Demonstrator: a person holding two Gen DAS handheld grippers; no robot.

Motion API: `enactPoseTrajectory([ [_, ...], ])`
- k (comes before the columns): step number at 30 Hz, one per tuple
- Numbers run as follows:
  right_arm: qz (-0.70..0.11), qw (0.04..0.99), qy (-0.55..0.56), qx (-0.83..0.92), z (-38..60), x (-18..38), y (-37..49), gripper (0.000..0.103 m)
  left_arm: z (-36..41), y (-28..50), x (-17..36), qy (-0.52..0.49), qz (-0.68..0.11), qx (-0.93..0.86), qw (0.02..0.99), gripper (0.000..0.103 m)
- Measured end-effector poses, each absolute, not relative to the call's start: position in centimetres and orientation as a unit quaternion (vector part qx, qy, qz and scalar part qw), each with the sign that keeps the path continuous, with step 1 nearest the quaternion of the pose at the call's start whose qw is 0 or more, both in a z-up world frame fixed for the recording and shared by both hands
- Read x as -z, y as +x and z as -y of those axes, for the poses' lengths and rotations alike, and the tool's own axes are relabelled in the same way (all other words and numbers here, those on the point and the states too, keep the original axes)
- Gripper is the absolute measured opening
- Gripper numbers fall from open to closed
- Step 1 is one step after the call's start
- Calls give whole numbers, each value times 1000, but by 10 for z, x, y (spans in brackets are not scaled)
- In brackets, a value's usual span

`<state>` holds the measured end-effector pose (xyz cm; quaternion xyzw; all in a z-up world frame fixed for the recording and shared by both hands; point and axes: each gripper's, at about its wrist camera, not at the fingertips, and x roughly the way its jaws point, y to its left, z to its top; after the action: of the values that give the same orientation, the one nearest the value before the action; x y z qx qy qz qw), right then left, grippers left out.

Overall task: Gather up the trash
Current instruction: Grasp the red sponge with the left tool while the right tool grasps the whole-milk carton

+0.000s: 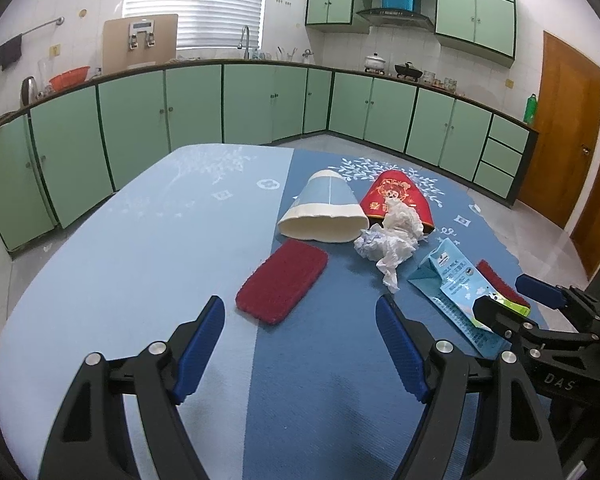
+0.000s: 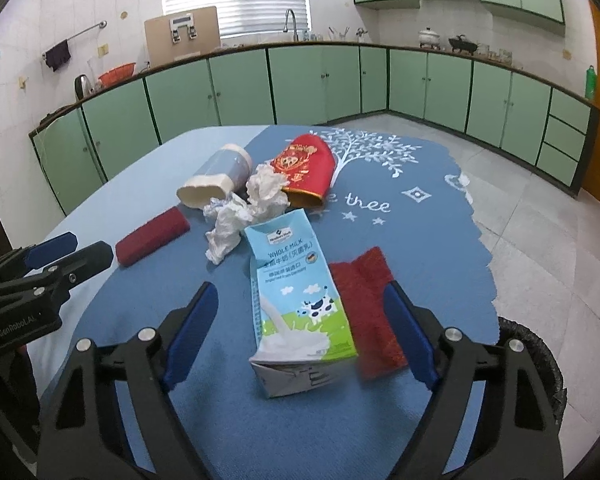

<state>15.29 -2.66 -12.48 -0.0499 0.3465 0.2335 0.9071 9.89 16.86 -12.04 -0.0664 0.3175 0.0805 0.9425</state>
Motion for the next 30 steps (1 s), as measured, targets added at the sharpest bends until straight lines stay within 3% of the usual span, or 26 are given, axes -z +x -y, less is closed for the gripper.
enactPoseTrajectory([
  [12, -378, 893, -72, -235, 17, 134, 160, 66, -167, 104, 122, -66, -323, -80, 941, 76],
  [19, -379, 891, -65, -240, 20, 134, 160, 45, -166, 107, 124, -68, -324, -77, 940, 76],
  [30, -352, 906, -27, -232, 37, 116, 160, 45, -172, 112, 127, -65, -329, -84, 939, 76],
])
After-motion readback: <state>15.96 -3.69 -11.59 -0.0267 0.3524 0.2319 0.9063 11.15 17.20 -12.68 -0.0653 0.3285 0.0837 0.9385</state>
